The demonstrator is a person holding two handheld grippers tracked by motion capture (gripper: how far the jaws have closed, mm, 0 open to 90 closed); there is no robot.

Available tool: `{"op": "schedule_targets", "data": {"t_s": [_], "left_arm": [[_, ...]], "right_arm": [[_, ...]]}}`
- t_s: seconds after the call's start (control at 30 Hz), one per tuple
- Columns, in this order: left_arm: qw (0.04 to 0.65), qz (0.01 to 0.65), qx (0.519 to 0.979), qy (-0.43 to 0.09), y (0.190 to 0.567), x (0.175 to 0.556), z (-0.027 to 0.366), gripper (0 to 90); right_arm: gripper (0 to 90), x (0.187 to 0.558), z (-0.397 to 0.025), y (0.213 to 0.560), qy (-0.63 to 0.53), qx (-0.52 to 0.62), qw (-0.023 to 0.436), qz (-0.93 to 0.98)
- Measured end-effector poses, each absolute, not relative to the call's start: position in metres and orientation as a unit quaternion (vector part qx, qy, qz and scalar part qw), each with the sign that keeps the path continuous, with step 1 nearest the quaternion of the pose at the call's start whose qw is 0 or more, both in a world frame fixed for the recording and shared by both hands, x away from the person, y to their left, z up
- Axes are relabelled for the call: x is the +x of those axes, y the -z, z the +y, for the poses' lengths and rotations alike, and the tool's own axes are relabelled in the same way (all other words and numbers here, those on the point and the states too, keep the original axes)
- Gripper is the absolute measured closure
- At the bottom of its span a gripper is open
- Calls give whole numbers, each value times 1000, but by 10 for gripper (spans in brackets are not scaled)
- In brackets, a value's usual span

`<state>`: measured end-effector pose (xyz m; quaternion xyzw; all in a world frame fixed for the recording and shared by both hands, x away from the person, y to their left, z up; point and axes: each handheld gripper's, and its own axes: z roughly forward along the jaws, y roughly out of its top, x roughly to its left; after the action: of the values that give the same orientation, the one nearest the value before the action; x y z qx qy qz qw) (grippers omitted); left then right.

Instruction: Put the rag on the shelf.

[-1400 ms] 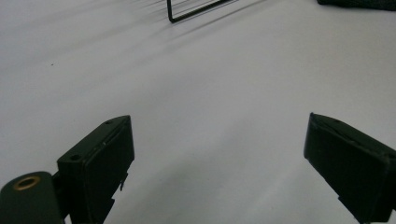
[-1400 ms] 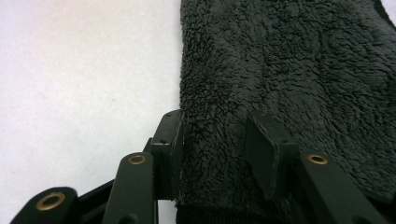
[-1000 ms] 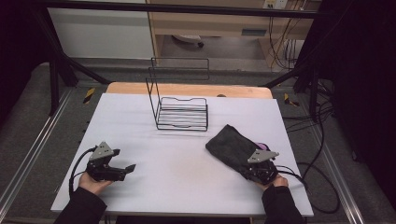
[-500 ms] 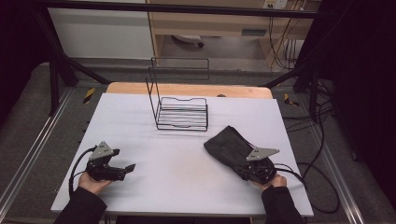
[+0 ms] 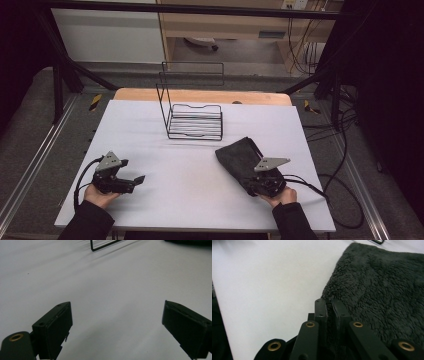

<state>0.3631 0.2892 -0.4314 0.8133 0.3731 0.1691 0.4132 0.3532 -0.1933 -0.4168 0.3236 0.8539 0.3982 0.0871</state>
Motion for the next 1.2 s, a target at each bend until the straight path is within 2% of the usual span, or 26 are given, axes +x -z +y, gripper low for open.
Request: {"op": "schedule_targets", "data": {"t_s": [1.2], "left_arm": [[410, 381, 812, -169, 432, 364, 291, 95]], "right_arm": [[847, 359, -86, 416, -397, 316, 51, 860]]}}
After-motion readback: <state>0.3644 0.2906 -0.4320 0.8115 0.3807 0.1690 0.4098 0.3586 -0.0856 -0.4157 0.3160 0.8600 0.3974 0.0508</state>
